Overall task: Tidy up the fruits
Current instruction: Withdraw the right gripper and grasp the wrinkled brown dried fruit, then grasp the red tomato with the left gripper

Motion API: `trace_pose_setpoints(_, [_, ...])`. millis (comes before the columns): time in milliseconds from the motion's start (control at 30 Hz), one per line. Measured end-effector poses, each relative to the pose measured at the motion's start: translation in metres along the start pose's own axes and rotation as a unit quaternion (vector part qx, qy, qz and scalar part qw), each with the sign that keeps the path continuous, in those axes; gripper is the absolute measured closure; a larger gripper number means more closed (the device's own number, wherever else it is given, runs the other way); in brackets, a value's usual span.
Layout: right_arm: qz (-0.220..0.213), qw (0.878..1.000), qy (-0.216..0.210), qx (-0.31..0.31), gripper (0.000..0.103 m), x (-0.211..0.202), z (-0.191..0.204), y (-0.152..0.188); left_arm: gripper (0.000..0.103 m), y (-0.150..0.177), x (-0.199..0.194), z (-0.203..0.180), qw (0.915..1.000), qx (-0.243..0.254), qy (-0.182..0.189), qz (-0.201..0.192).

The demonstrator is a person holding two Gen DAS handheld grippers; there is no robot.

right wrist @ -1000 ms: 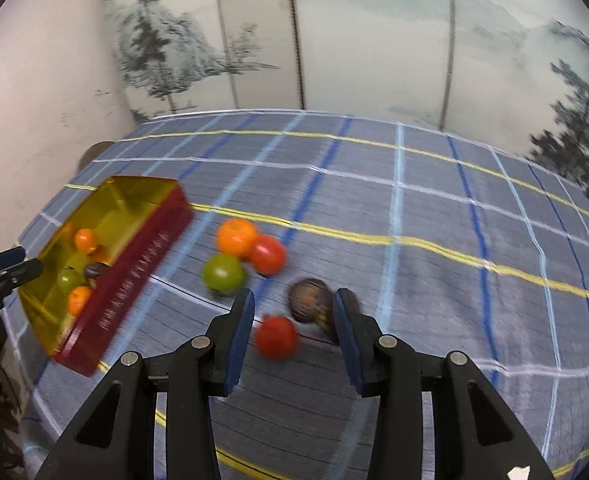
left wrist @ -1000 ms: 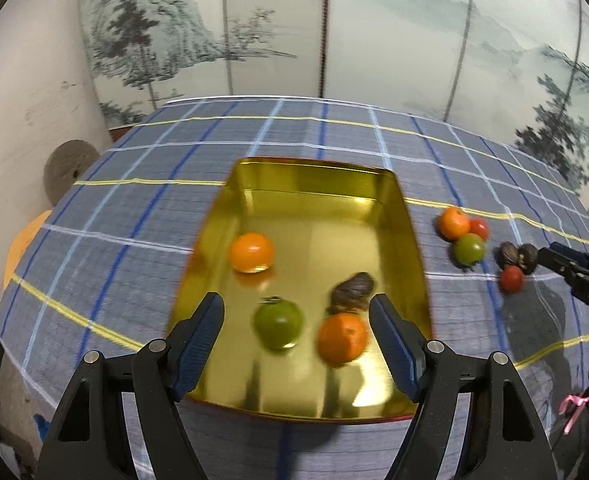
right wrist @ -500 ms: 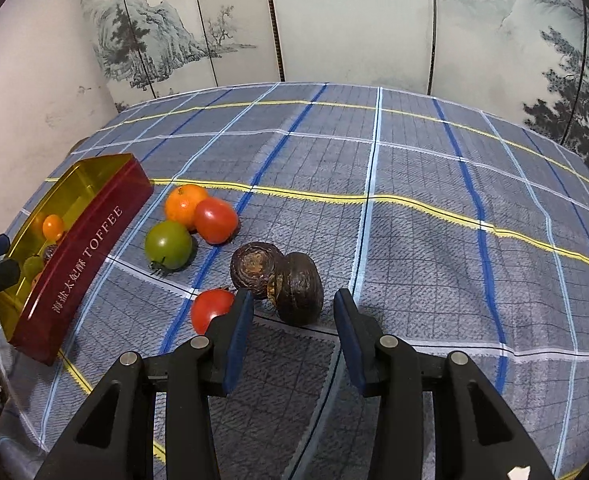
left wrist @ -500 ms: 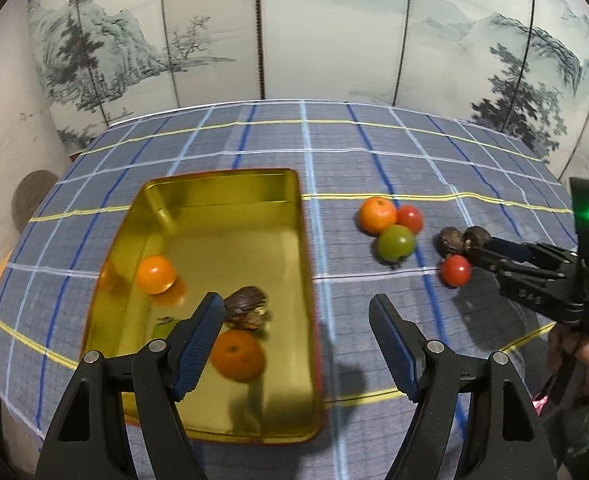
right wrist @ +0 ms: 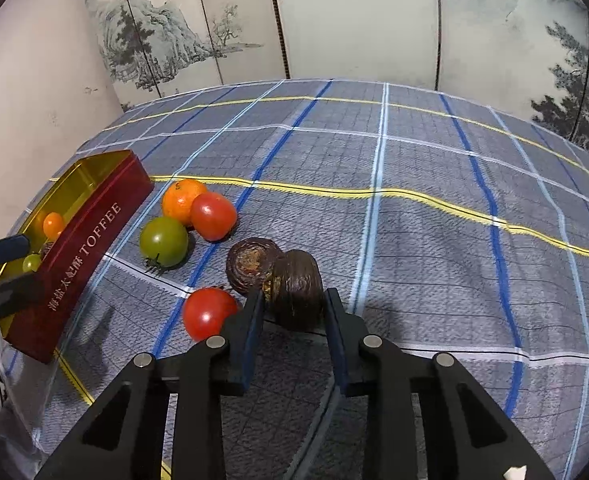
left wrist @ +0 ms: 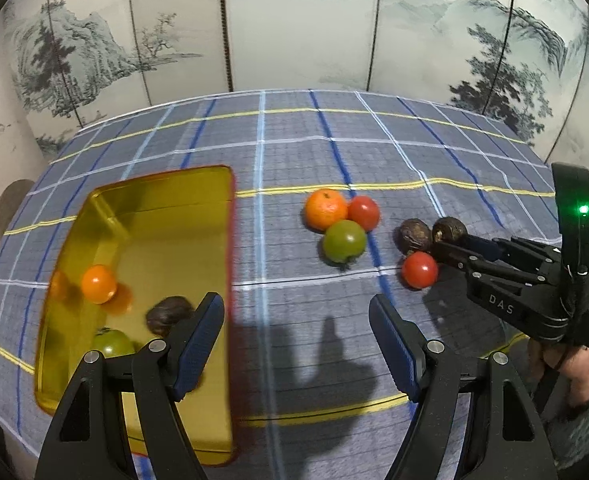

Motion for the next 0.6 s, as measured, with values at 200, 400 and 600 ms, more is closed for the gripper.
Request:
trace_pose_setpoints(200, [-0.015, 0.999, 0.029, 0.010, 0.076, -0.014, -0.015, 0.003, 0.028, -0.001, 0.011, -0.025, 0.9998, 0.011, 0.017, 0.008])
trace_pose_setpoints(400, [-0.015, 0.998, 0.059, 0.019, 0.076, -0.025, -0.038, 0.008, 0.028, -0.004, 0.020, -0.043, 0.9993, 0.018, 0.030, 0.013])
trace_pose_setpoints(600, [-0.016, 0.996, 0.081, 0.029, 0.075, -0.037, -0.058, 0.014, 0.028, -0.009, 0.032, -0.057, 0.9988, 0.011, 0.040, 0.024])
Point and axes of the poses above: each gripper's, at about its wrist camera, not at the fingertips, and x roughly the way its jaws point, z to its left, y to its underside, the point moved 4 cm from there along x, roughly the way its jaws point, and after that the axes turned 9 degrees about -y, right-handed, at the moved point
